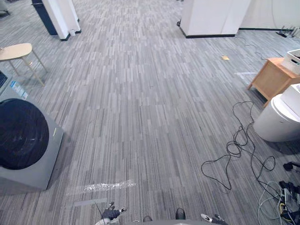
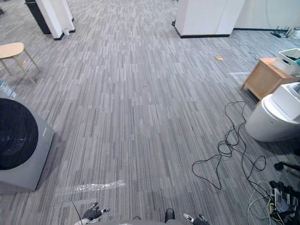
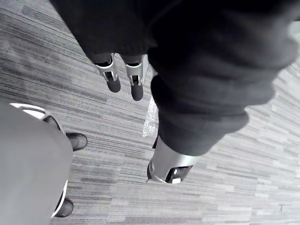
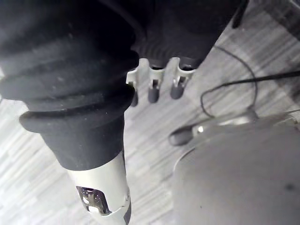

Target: Organize washtable

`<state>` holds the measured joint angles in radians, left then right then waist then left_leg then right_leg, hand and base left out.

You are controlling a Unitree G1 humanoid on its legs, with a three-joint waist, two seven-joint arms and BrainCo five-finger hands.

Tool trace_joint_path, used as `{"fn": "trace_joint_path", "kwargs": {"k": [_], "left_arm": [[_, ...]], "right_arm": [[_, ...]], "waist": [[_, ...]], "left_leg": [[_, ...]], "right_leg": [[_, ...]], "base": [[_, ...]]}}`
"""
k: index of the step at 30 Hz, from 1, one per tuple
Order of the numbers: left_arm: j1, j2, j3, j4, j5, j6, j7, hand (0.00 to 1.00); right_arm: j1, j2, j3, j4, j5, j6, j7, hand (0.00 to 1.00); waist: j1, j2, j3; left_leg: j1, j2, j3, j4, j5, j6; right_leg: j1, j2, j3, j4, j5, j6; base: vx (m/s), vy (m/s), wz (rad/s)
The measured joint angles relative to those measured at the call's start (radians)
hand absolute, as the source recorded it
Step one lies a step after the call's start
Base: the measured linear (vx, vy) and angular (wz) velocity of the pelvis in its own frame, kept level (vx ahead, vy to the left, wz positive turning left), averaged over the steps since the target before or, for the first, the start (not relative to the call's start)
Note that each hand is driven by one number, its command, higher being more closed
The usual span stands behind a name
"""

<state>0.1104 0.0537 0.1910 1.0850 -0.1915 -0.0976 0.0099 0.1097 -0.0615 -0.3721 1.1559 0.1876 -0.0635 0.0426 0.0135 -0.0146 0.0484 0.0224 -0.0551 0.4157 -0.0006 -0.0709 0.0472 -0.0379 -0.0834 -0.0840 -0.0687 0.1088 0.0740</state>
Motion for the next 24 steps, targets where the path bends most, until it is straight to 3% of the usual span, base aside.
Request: {"fn": "trace_joint_path", "kwargs": {"k": [2, 4, 11, 13, 15, 17, 20, 24], "left_arm": [[0.005, 0.000, 0.000, -0.018, 0.014, -0.001, 0.015, 0.00], [0.009, 0.001, -0.001, -0.033, 0.034, -0.020, 0.031, 0.00], [0.016, 0.000, 0.000, -0.047, 0.045, -0.038, 0.050, 0.00], [0.026, -0.003, -0.001, -0.071, 0.044, -0.038, 0.046, 0.00], [0.012, -0.003, -0.003, -0.075, 0.044, -0.037, 0.037, 0.00], [-0.009, 0.002, -0.006, -0.060, 0.045, -0.034, 0.036, 0.00], [-0.019, 0.003, -0.025, -0.052, 0.046, -0.030, 0.037, 0.00], [-0.034, 0.011, -0.069, -0.031, 0.047, -0.031, 0.037, 0.00]], "right_arm": [[-0.011, 0.001, 0.006, 0.004, 0.012, -0.002, -0.001, 0.00], [-0.028, 0.004, 0.032, 0.009, 0.048, -0.006, -0.015, 0.00], [-0.037, 0.026, 0.039, 0.006, 0.107, -0.009, -0.018, 0.00], [-0.046, 0.025, 0.046, -0.006, 0.131, -0.011, -0.015, 0.00], [-0.051, 0.021, 0.051, -0.036, 0.146, -0.021, -0.014, 0.00], [-0.063, 0.014, 0.051, -0.044, 0.166, -0.027, -0.015, 0.00], [-0.079, 0.018, 0.036, -0.042, 0.224, -0.040, -0.017, 0.00], [-0.095, 0.026, 0.034, -0.042, 0.257, -0.046, -0.018, 0.00]], "waist": [[0.001, -0.005, 0.003], [0.003, -0.014, 0.004], [0.002, -0.010, 0.013], [0.002, 0.000, 0.034], [-0.004, -0.009, 0.071], [-0.006, 0.003, 0.108], [-0.022, 0.008, 0.127], [-0.044, 0.008, 0.157]], "left_leg": [[-0.020, -0.007, -0.013, 0.019, 0.002, 0.004], [-0.055, -0.016, -0.103, 0.047, 0.003, 0.005], [-0.060, -0.030, -0.084, 0.035, -0.048, -0.004], [-0.077, -0.029, -0.086, 0.059, -0.077, -0.008], [-0.071, -0.020, -0.079, 0.093, -0.093, 0.013], [-0.037, -0.012, -0.083, 0.097, -0.108, -0.008], [0.003, 0.015, -0.094, 0.105, -0.130, -0.044], [0.115, 0.028, -0.132, 0.026, -0.153, -0.079]], "right_leg": [[-0.013, -0.005, -0.001, 0.004, 0.000, 0.000], [-0.044, -0.015, 0.004, 0.015, 0.000, 0.000], [-0.072, -0.023, 0.049, 0.018, 0.008, 0.013], [-0.176, -0.028, 0.044, 0.211, -0.075, -0.003], [-0.286, -0.042, 0.007, 0.489, -0.146, 0.016], [-0.351, -0.048, -0.025, 0.631, -0.198, 0.001], [-0.410, -0.059, -0.111, 0.559, -0.203, -0.008], [-0.418, -0.062, -0.167, 0.227, -0.094, 0.016]], "base": [[0.00, 0.003, 0.08], [0.00, 0.000, 0.00], [-0.02, 0.031, -0.22], [0.06, 0.071, -0.44], [0.07, 0.020, -0.16], [0.15, 0.004, 0.05], [0.32, -0.044, 0.18], [0.42, -0.100, 0.24]]}}
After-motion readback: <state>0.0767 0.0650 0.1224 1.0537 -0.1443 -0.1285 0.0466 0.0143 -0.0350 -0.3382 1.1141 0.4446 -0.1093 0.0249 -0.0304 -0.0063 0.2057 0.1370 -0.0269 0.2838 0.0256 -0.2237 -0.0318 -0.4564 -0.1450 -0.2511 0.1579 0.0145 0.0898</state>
